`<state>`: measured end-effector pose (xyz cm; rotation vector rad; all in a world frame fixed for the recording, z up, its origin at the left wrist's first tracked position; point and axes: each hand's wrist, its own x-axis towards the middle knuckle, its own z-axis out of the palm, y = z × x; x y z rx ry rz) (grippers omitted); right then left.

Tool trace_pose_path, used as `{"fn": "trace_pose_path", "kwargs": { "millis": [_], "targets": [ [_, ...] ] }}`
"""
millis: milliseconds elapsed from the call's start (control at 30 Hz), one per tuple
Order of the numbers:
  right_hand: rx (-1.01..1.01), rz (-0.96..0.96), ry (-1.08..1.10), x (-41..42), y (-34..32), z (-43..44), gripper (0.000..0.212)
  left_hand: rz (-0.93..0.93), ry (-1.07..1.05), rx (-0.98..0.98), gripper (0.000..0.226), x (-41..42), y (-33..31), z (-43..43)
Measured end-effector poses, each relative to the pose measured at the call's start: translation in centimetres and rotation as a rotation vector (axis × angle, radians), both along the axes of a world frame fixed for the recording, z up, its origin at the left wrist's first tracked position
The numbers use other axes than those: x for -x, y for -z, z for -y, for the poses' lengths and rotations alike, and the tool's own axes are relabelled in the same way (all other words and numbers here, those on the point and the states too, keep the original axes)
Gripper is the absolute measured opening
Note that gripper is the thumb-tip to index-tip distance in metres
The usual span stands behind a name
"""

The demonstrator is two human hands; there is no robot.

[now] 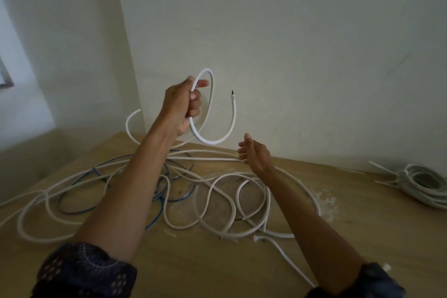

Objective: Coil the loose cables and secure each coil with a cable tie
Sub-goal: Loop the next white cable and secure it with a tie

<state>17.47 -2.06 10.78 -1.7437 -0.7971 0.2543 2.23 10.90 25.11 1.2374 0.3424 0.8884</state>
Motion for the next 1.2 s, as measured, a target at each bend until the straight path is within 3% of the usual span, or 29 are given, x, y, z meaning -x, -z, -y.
{"fn": "trace_pose_path", "kwargs": {
  "millis": [67, 167, 333, 433, 500, 567, 600, 667, 733, 833, 867, 933, 1000, 1133, 1200],
  "targets": [
    [-0.199, -0.239, -0.194, 2.1, -2.3, 0.5, 0.051, 0.061, 0.024, 0.027, 0.04, 0.0, 0.0, 1.4],
    [-0.437, -0.279, -0.202, 4.4, -4.7, 1.4, 0.028, 0.119, 0.049, 0.065, 0.039, -0.1, 0.8, 3.6],
    [-0.672, -0.124, -0.109, 3.6, -7.9, 4.2, 0.025, 0.067, -0.011, 0.083, 0.038, 0.7, 3.0, 5.4],
    [-0.692, -0.053, 0.022, 1.8, -10.0, 5.3, 0.026, -0.151, 0.006, -0.122, 0.038, 2.1, 3.8, 6.4],
    [-0.629, 0.092, 0.186, 0.4, -10.8, 5.9, 0.027, -0.461, 0.036, -0.441, 0.04, 3.3, 3.2, 7.2],
    [-0.517, 0.341, 0.312, -0.5, -11.1, 6.7, 0.03, -0.655, -0.099, -0.799, 0.047, 4.6, 1.7, 8.2],
    [-0.451, 0.463, 0.353, -0.8, -11.0, 7.1, 0.03, -0.621, -0.251, -0.947, 0.051, 5.2, 0.9, 8.7],
    [-0.344, 0.692, 0.374, -0.7, -10.8, 7.6, 0.029, -0.351, -0.529, -1.158, 0.046, 5.4, -0.9, 10.0],
    [-0.255, 0.899, 0.326, 0.1, -10.7, 7.7, 0.031, -0.291, -0.455, -1.246, 0.047, 4.1, -2.7, 11.0],
    [-0.266, 1.075, 0.27, 1.5, -11.0, 7.4, 0.03, -0.66, -0.126, -1.152, 0.055, 1.3, -3.4, 11.2],
    [-0.29, 1.084, 0.271, 1.9, -11.2, 7.3, 0.031, -0.672, -0.082, -1.126, 0.053, 0.8, -3.1, 11.0],
    [-0.321, 1.017, 0.309, 1.6, -11.3, 7.3, 0.037, -0.544, -0.114, -1.105, 0.054, 0.3, -2.8, 10.3],
    [-0.322, 0.799, 0.322, 1.3, -10.0, 7.3, 0.037, -0.41, -0.222, -1.099, 0.055, 0.3, -2.3, 9.5],
    [-0.365, -0.039, 0.012, 2.8, -5.3, 6.4, 0.013, -0.178, -0.232, -0.771, 0.051, 0.0, -1.9, 8.3],
    [-0.342, -0.319, -0.141, 3.8, -4.4, 6.4, 0.022, -0.138, -0.195, -0.727, 0.043, 0.1, -1.5, 8.4]
  ]
}}
